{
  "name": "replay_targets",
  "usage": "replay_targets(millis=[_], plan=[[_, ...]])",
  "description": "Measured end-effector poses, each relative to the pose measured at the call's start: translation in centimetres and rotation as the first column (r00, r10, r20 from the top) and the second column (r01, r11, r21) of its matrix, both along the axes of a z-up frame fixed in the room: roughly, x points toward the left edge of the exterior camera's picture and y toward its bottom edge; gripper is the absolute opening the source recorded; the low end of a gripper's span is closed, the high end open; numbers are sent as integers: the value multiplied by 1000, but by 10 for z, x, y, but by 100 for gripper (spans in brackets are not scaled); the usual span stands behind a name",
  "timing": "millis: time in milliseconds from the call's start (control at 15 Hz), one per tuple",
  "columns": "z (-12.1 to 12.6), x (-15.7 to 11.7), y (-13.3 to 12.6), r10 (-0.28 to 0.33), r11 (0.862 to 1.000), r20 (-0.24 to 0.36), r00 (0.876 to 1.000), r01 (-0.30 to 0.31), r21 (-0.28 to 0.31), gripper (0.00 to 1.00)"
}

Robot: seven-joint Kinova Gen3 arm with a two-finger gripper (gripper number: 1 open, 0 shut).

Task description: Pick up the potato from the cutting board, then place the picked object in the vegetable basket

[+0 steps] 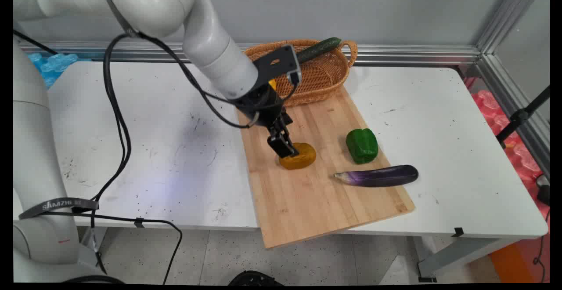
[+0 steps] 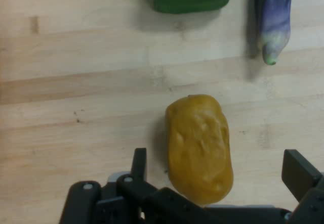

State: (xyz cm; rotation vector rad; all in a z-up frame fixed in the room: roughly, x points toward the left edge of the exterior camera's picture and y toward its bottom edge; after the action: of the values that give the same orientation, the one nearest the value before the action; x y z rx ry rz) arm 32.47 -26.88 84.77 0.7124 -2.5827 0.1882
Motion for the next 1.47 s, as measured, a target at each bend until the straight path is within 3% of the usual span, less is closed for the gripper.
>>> replay_targets(millis=[1000, 1067, 1467], plan=[[-63, -11, -9, 14, 1000, -16, 1000, -15, -11, 100], [-65, -12, -10, 16, 1000, -18, 1000, -16, -9, 0], [-74, -17, -9, 25, 1000, -31, 999, -25, 10, 0]])
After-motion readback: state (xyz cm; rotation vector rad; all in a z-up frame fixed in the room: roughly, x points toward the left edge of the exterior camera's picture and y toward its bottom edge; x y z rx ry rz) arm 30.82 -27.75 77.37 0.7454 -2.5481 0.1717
